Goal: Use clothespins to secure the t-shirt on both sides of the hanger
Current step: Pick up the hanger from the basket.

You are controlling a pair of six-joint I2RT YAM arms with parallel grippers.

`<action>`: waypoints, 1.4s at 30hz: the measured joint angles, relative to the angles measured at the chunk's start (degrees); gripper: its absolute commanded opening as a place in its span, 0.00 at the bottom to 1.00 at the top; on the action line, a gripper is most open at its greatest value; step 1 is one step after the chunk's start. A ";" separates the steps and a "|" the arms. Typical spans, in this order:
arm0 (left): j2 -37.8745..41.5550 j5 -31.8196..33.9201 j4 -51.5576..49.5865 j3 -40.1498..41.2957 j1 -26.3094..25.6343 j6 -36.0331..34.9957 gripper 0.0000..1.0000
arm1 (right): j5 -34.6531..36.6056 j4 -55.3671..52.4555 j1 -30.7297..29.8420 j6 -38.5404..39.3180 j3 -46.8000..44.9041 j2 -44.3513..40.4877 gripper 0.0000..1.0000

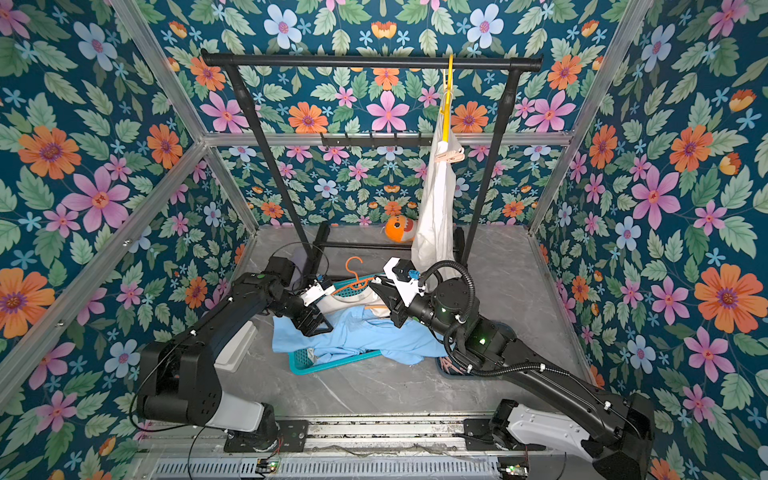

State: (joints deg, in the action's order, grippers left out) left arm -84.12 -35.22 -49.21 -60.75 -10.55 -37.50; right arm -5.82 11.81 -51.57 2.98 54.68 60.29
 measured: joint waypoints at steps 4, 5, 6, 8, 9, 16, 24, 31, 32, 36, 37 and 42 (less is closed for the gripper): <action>-3.10 0.20 0.50 -1.29 0.02 0.09 0.99 | -0.44 0.17 0.00 -0.20 -0.31 0.17 0.00; -4.13 0.15 0.48 -1.86 0.00 0.26 0.99 | -0.52 0.20 0.00 -0.22 -0.46 0.17 0.00; -5.11 -0.09 0.35 -2.36 0.00 0.26 0.99 | -0.66 0.26 0.00 -0.22 -0.61 0.17 0.00; -6.82 -0.83 -0.02 -3.02 0.00 0.50 0.99 | -0.68 0.24 0.00 -0.22 -0.92 0.17 0.00; -7.26 -1.11 -0.15 -3.13 -0.02 0.68 0.99 | -0.68 0.24 0.00 -0.22 -1.01 0.17 0.00; -5.44 -4.04 -0.42 -0.66 -0.44 0.61 0.87 | -0.81 0.48 0.00 -0.20 -1.16 1.38 0.00; -2.40 -4.70 -0.07 1.88 -0.74 1.07 0.60 | -1.31 1.57 0.00 -0.20 -1.07 2.27 0.00; -1.79 -3.76 -0.07 1.49 -1.16 1.27 0.21 | -1.31 1.70 0.00 -0.22 -1.07 2.01 0.00; -1.38 -3.45 -0.07 1.49 -1.18 1.33 0.16 | -1.31 1.70 0.00 -0.22 -1.07 1.95 0.00; 0.42 -2.08 0.24 1.81 -1.27 1.46 0.08 | -1.31 1.70 0.00 -0.22 -1.01 1.84 0.00; 0.87 -1.53 0.31 2.01 -1.29 1.51 0.05 | -1.31 1.70 0.00 -0.22 -0.98 1.81 0.00; 3.23 -0.39 1.09 2.01 -1.29 2.60 0.00 | -1.31 1.70 0.00 -0.20 -0.70 1.79 0.00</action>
State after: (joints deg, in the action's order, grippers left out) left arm -80.88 -35.62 -48.12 -58.74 -11.84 -34.89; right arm -7.14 13.52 -51.57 2.79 53.98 62.08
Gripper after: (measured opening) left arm 0.118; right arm 0.176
